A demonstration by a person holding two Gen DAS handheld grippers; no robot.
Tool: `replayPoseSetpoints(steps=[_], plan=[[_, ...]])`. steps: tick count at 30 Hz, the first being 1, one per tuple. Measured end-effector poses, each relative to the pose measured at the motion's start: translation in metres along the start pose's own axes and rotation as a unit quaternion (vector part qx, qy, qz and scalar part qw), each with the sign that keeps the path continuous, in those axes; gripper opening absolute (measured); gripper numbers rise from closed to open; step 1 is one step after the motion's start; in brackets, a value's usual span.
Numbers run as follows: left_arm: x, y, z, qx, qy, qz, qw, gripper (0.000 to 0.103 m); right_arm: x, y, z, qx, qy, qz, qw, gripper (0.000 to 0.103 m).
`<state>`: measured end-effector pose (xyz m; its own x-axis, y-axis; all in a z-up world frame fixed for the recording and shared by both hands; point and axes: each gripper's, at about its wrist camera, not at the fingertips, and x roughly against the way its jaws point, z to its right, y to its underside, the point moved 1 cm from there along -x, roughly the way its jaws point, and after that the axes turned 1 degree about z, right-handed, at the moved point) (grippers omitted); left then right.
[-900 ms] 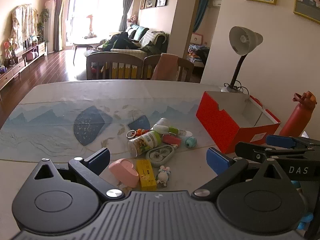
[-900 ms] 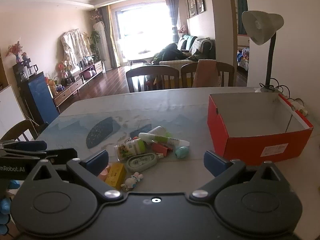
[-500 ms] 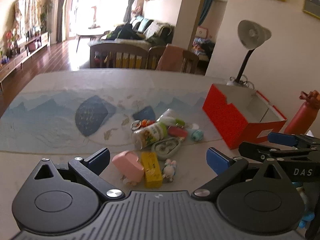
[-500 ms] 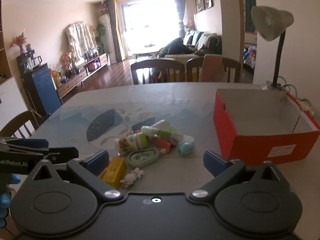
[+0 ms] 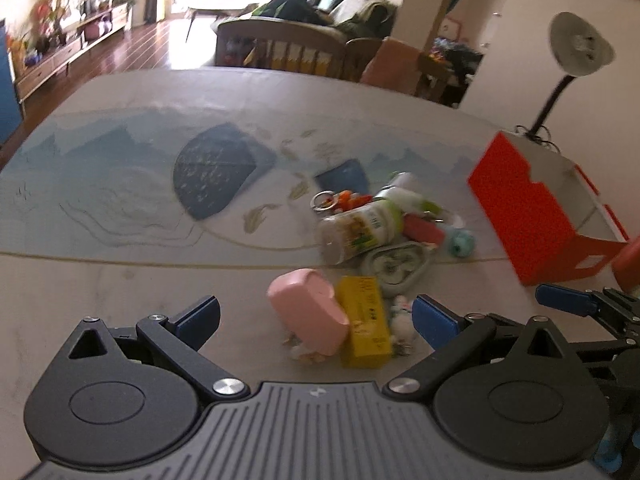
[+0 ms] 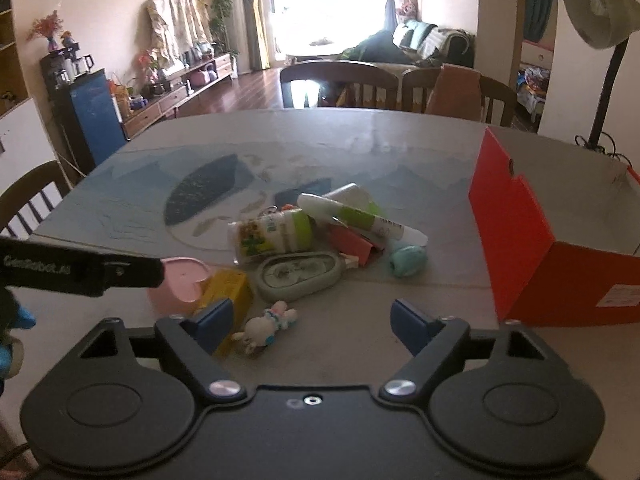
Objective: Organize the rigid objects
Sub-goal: 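Grasp the pink heart-shaped dish with the left gripper while the right gripper grasps the white bunny figurine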
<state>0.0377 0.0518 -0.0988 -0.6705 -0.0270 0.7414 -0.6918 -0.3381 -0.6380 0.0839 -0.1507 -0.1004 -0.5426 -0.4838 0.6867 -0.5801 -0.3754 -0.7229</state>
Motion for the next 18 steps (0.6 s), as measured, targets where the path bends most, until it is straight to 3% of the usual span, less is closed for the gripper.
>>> replayPoseSetpoints(steps=[10, 15, 18], plan=[[-0.030, -0.001, -0.011, 0.005, -0.017, -0.014, 0.9997, 0.102, -0.046, 0.003, -0.011, -0.004, 0.002, -0.041, 0.999, 0.078], [-0.039, -0.002, -0.016, 0.014, -0.012, -0.017, 0.9997, 0.096, -0.061, 0.002, -0.018, 0.005, 0.003, -0.058, 0.998, 0.073], [-0.043, -0.003, -0.016, 0.008, -0.010, -0.017, 0.9998, 0.086, -0.068, 0.001, -0.021, 0.007, 0.001, -0.067, 0.998, 0.071]])
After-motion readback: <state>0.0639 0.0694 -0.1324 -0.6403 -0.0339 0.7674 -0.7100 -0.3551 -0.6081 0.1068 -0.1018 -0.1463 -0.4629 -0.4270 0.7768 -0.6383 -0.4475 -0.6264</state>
